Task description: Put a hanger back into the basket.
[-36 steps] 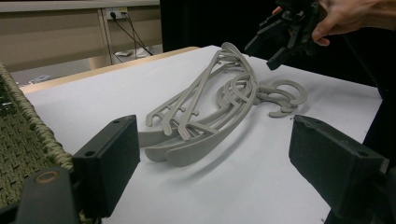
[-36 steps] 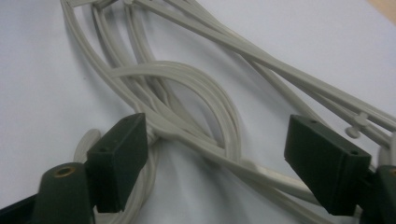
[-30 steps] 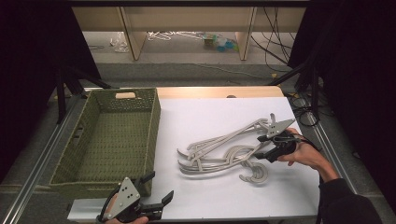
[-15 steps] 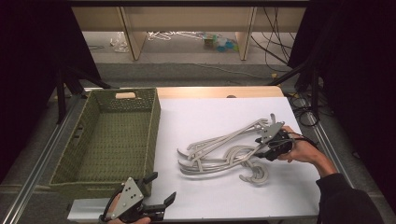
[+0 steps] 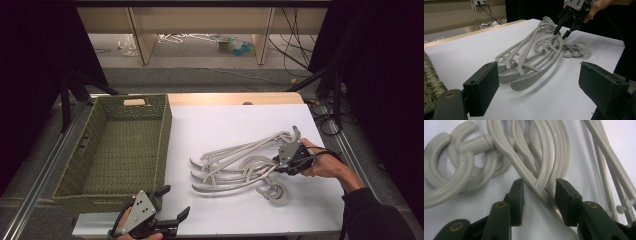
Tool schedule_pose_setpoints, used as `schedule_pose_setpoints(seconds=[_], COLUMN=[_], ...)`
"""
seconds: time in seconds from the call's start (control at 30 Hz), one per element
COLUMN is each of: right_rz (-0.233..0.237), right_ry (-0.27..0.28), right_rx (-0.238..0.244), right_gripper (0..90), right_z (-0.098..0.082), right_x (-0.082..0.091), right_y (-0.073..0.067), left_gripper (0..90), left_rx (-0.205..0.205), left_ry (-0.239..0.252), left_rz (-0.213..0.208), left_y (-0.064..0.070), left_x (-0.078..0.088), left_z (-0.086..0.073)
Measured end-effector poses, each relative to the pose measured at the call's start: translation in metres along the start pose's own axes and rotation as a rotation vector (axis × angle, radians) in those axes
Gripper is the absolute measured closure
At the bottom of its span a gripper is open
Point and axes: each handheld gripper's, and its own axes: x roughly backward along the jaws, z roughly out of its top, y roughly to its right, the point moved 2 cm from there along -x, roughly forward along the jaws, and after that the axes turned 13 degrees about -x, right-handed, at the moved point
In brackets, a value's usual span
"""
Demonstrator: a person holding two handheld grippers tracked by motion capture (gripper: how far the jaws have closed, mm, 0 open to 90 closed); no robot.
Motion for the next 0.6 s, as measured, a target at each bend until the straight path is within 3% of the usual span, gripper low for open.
schedule_pose_setpoints(seconds=[0.2, 0.4, 0.43, 0.53, 0.6], right_rz=[0.034, 0.026, 0.031, 0.036, 0.022], right_ry=[-0.041, -0.061, -0.075, -0.077, -0.077], right_rx=[0.098, 0.148, 0.122, 0.118, 0.135], right_gripper=[67.8, 69.5, 70.0, 70.6, 71.2], right_z=[0.008, 0.016, 0.016, 0.017, 0.018], right_x=[0.003, 0.009, 0.013, 0.015, 0.017], right_y=[-0.008, -0.013, -0.016, -0.017, -0.020], left_gripper=[16.5, 16.5, 16.6, 16.7, 16.8], left_rx=[0.014, 0.008, -0.014, -0.029, -0.085], left_ry=[-0.014, -0.019, -0.010, -0.018, -0.033], left_rz=[0.008, 0.011, 0.009, -0.001, -0.031], left_y=[0.001, 0.003, 0.003, 0.005, 0.010], left_x=[0.001, 0.000, -0.002, -0.006, -0.011], left_z=[0.000, 0.000, 0.001, 0.002, 0.005])
